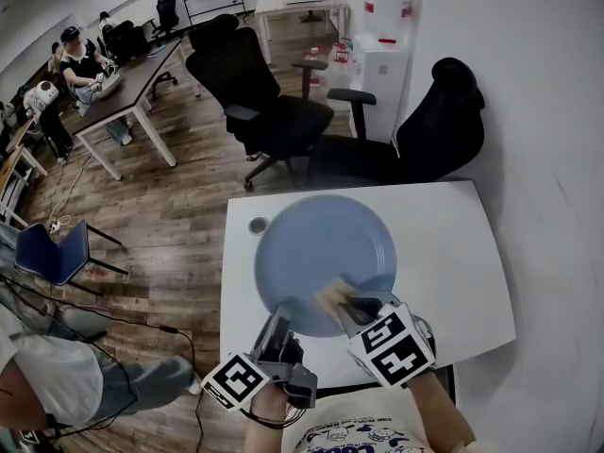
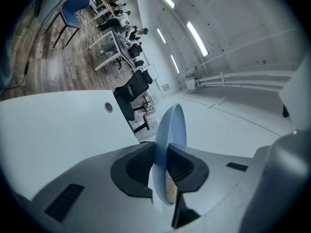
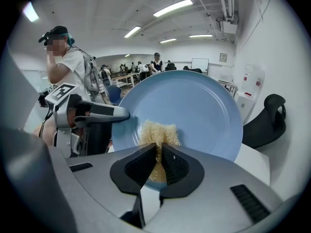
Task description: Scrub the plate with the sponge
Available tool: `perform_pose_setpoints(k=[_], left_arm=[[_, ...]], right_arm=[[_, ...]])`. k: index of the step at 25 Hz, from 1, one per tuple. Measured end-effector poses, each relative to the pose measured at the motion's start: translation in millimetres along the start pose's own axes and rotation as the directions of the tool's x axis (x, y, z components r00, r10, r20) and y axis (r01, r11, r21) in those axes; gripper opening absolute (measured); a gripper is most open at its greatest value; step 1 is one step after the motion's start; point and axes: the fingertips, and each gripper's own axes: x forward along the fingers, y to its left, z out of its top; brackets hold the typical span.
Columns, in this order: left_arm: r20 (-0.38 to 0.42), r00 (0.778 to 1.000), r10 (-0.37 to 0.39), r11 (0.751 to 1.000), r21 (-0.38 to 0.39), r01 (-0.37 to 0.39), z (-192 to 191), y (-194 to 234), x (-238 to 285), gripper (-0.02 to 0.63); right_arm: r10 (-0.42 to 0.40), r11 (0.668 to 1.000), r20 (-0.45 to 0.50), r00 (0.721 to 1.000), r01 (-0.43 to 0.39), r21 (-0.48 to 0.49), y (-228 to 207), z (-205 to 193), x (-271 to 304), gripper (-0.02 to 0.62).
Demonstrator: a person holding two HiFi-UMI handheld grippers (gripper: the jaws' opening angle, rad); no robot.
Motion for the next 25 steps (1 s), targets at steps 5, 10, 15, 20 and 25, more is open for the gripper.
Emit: perform_pose_setpoints(k=[5, 10, 15, 20, 25], left_arm=[[0.000, 1.000, 0.001, 1.000, -0.027, -0.001, -3, 0, -3, 0.061], [0.003, 1.000, 0.006, 1.000, -0.018, -0.006, -3, -1, -3, 0.060], [-0.002, 1.000, -0.010, 1.000, 0.008, 0.010, -2, -3, -3, 0.061], [-0.012, 0.999, 0.036, 0.999, 0.012, -0.036, -3, 2, -7, 0.061], [-0.018, 1.000, -0.011, 1.000, 0.007, 0.011, -9, -9, -3, 0.061]], right_arm=[[-0.024, 1.000, 0.014, 1.000, 0.023, 0.012, -8, -1, -4, 0.044], [-0.057, 0.998, 0.018, 0.998, 0.056, 0.029, -22, -2, -8, 0.044], [-0.082, 0.996, 0.024, 0.996, 0.080, 0.049, -33, -1, -12, 0.044], [-0.107, 0.992, 0.031, 0.994, 0.105, 0.074, -45, 0, -16, 0.046], [-0.129, 0.988, 0.040, 0.991, 0.125, 0.090, -55, 1, -22, 0.046]])
